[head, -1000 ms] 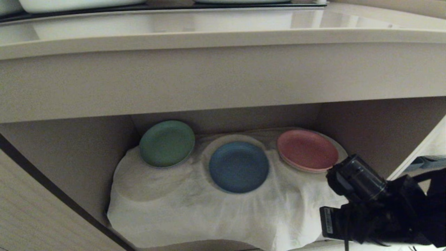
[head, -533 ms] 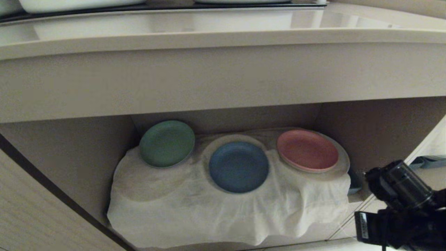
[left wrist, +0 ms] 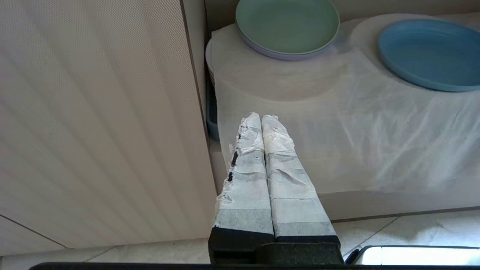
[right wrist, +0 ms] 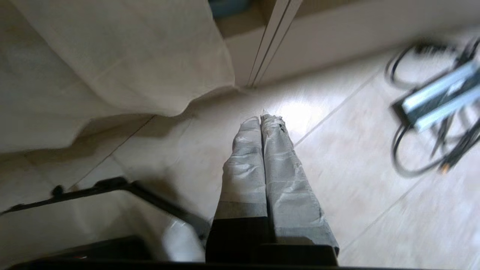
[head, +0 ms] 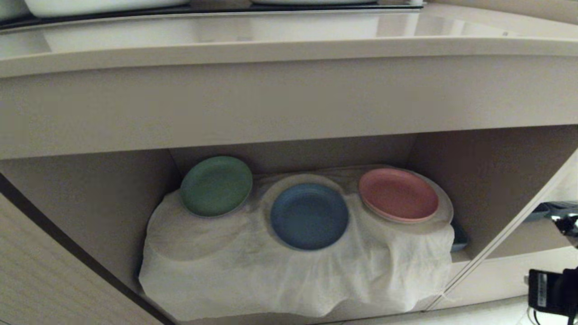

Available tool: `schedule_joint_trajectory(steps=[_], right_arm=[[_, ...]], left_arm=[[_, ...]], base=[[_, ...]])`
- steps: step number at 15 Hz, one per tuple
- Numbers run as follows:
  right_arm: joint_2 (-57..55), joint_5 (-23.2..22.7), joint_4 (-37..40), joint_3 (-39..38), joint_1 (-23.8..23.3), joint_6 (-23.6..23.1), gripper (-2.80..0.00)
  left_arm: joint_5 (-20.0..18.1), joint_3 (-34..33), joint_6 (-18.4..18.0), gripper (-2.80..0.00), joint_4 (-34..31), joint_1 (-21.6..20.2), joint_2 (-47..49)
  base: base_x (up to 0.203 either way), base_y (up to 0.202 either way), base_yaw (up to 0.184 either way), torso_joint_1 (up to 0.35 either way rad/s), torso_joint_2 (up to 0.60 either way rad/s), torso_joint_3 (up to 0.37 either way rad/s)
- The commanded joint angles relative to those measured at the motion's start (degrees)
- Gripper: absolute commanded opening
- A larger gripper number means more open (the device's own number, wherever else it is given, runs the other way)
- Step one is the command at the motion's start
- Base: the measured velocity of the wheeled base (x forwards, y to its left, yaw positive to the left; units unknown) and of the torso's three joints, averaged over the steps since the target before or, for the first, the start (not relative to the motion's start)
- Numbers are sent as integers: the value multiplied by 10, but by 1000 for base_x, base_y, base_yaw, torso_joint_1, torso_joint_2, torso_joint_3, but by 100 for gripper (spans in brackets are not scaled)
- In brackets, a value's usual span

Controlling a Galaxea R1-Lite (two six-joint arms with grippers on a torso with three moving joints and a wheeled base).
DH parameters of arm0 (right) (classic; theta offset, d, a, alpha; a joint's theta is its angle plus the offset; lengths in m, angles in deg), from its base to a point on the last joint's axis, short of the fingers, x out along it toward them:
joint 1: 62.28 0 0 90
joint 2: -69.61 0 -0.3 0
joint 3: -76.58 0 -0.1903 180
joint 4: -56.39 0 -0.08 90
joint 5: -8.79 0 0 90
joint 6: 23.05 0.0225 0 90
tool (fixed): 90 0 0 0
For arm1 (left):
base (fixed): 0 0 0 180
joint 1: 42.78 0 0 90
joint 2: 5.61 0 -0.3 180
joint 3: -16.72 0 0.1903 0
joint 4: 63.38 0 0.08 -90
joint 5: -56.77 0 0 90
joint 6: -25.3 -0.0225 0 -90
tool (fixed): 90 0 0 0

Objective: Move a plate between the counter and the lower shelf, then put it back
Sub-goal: Pick up the plate in the cupboard

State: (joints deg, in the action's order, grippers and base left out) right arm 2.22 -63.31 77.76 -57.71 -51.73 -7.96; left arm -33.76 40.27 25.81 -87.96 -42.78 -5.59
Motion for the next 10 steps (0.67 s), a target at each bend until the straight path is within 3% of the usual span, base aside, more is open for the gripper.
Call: schedule_joint_trajectory(steps=[1, 4, 10], right_arm=[[75, -7, -41, -43, -20, -60, -280], [171, -60, -83, -93, -48, -111, -280], [398, -103, -82, -193, -68, -122, -280]], left_arm=[[0, 0, 0, -280, 0, 0, 0], [0, 0, 0, -280, 0, 0, 0], [1, 0, 0, -280, 0, 0, 0]], base=[[0, 0, 0, 0, 0, 0], [0, 0, 0, 0, 0, 0], [0, 0, 0, 0, 0, 0]])
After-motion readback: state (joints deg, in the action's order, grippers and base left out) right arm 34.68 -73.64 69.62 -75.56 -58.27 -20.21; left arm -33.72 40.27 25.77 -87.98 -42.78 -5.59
